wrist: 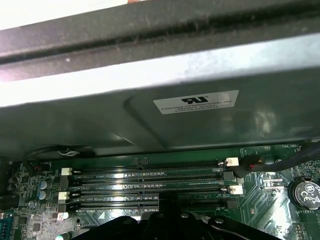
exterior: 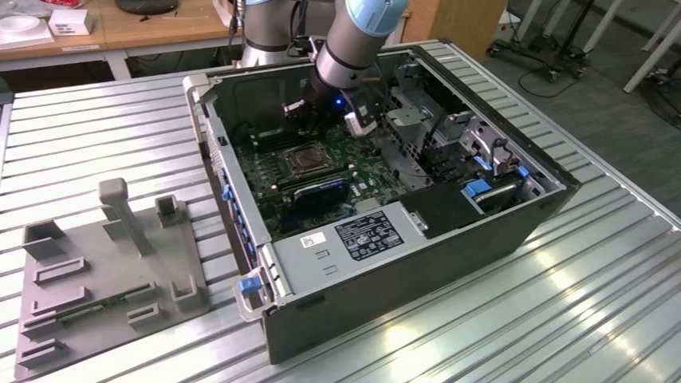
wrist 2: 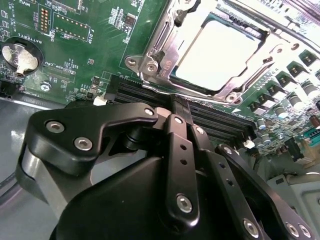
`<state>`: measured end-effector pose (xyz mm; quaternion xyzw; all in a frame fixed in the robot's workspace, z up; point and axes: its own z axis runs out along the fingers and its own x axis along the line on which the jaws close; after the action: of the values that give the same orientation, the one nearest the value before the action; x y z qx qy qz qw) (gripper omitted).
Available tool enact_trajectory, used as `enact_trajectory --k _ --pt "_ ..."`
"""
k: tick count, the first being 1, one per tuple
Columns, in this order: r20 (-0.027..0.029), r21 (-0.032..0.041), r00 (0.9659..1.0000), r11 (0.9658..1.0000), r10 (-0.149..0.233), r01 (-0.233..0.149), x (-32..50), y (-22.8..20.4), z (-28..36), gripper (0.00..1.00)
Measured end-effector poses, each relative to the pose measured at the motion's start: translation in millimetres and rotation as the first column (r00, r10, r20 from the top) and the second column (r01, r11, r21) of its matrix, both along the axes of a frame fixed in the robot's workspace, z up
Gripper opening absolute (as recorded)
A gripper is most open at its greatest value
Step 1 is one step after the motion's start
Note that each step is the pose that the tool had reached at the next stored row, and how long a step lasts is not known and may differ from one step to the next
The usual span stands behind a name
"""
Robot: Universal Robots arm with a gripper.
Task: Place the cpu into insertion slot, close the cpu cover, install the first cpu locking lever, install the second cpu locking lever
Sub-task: 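Install the first cpu locking lever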
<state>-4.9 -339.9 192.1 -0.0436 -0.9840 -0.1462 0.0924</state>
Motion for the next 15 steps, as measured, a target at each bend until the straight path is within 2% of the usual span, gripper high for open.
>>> enact_trajectory --k 15 --pt "0.0001 0.0004 1.0 1.0 0.0 0.0 0.0 -0.2 -4.0 0.11"
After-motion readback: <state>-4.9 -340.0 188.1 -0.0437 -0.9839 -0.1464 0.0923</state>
